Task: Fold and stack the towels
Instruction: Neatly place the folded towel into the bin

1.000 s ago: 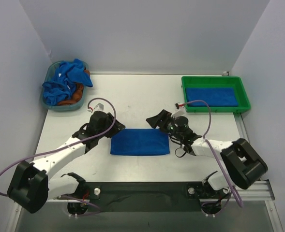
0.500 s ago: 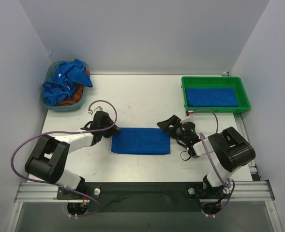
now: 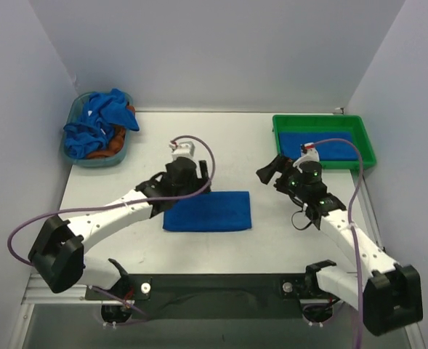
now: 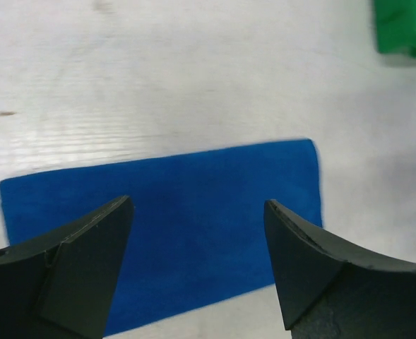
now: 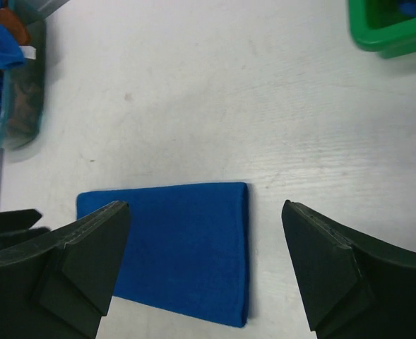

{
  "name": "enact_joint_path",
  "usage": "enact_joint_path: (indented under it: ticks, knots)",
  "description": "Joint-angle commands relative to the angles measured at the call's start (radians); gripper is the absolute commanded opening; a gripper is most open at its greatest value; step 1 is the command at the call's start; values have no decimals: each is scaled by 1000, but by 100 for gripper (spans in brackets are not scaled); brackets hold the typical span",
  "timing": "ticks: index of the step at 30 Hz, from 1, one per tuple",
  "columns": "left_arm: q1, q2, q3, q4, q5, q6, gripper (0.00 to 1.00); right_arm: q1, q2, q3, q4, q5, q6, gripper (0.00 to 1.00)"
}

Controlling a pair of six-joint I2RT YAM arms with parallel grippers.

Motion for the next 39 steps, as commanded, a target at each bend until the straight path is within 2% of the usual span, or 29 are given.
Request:
enact_joint_path:
  ticks: [1,2,5,8,12,21,33,36,37,38,39]
  knots:
    - [-151,36,120,-130,-160,146,86,-26,-86,83,-494,129,-126,93]
    - [-241,61,146,-165,-185,187,86,-38,-103,92,-587,144,-132,96]
    - [-399,189,283,-250,-262,244,86,-71,-159,108,-720,178,-143,100]
    - [-485,320,399,-291,-312,337,84,-96,-202,94,-791,198,-148,100]
    - [-576,473,515,-302,-286,396,79,-142,-261,50,-818,198,-145,100]
    - [-585,657,628,-301,-257,454,70,-184,-308,8,-826,180,-159,100]
    - [-585,743,610,-296,-202,482,66,-190,-313,-4,-820,174,-149,100]
    - [-584,760,607,-296,-196,488,59,-191,-310,-6,-818,166,-148,100]
    - [-584,763,605,-296,-197,485,53,-190,-310,-7,-817,164,-145,100]
    - [-582,763,598,-296,-196,482,42,-191,-313,-7,-817,158,-142,100]
    - [-581,762,595,-296,-191,482,39,-190,-313,-7,-817,154,-140,100]
